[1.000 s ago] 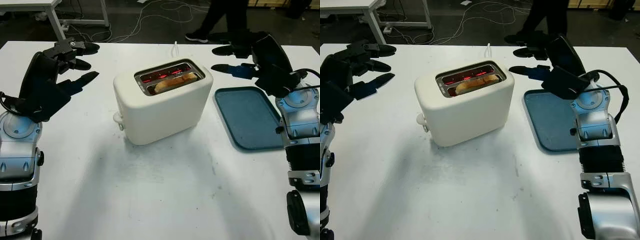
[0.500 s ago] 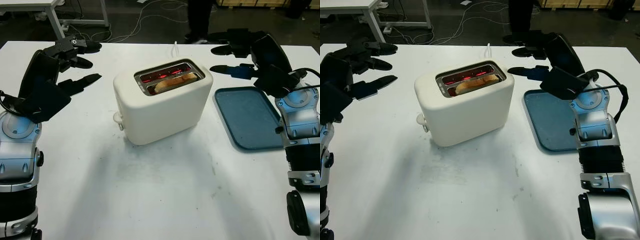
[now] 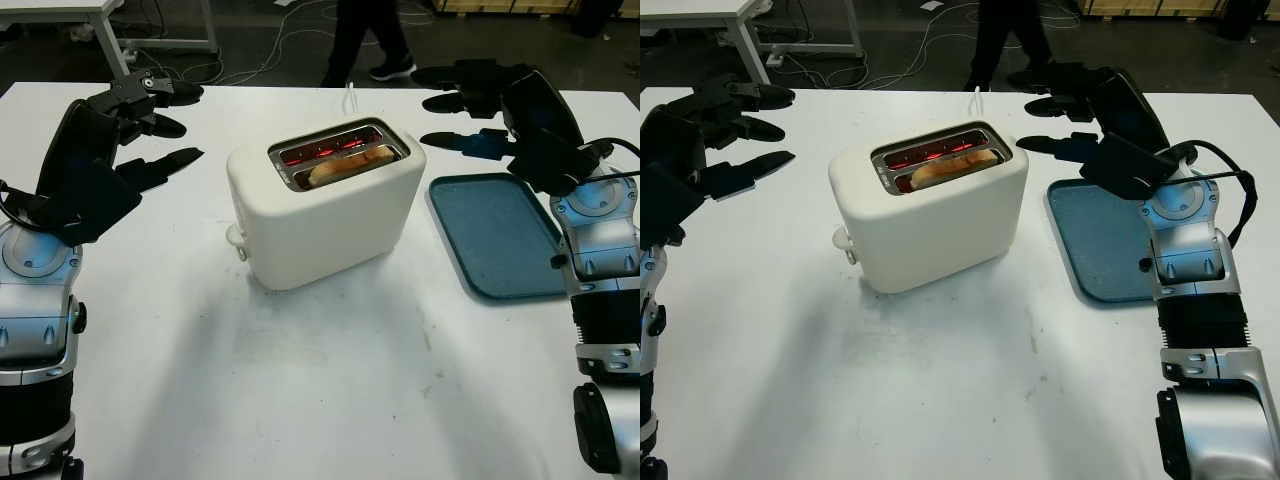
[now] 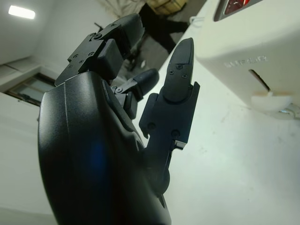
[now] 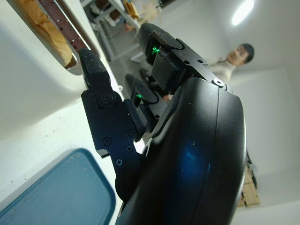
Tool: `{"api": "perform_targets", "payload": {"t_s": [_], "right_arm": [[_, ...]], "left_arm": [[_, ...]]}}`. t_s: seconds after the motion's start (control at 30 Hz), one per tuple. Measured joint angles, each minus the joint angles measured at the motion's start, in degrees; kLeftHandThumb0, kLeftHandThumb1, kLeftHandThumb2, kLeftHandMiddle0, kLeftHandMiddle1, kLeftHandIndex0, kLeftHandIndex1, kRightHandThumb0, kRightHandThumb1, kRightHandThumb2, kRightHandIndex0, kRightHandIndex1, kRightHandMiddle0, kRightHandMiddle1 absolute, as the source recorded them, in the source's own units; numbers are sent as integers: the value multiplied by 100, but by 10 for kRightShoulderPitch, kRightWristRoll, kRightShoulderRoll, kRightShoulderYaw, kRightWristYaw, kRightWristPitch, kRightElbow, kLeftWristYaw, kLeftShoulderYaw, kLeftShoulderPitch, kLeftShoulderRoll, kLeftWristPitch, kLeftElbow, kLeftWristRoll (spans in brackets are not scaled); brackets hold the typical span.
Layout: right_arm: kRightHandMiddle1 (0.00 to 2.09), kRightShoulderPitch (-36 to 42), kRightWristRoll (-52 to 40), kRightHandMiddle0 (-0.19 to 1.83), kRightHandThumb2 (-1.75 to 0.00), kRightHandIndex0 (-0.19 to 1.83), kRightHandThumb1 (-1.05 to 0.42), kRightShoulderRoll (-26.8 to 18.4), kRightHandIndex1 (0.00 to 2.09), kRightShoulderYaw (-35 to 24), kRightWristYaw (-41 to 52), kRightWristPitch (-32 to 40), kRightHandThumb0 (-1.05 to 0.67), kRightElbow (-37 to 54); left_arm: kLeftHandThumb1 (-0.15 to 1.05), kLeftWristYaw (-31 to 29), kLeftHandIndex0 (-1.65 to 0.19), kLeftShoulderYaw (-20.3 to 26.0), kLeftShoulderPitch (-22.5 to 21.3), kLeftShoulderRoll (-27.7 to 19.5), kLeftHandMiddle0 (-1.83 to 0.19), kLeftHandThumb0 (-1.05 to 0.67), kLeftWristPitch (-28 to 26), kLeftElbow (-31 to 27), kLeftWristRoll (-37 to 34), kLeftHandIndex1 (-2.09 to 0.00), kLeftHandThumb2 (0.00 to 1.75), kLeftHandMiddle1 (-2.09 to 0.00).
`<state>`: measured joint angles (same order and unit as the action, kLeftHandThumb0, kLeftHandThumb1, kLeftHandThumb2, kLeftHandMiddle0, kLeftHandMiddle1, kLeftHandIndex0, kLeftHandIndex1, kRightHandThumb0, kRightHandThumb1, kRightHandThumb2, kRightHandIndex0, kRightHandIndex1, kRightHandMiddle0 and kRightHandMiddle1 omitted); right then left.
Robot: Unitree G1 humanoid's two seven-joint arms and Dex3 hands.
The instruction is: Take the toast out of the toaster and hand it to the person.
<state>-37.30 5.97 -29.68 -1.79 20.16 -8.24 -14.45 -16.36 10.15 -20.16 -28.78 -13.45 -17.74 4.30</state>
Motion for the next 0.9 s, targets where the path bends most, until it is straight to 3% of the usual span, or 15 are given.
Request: {"api": "perform_targets", "payload": {"t_s": [0.37, 0.9], "right_arm": [[0, 1, -5, 70, 0, 71, -77, 1, 13, 0, 5, 26, -16, 16], [1, 9, 6, 71, -1, 73, -79, 3, 13, 8, 5, 25, -20, 15]], "left_arm": [[92, 0, -42, 1, 2, 1, -34, -29, -4, -3, 0, -56, 6, -97], [91, 6, -42, 1, 2, 16, -35, -35, 12, 6, -1, -61, 7, -101]]}}
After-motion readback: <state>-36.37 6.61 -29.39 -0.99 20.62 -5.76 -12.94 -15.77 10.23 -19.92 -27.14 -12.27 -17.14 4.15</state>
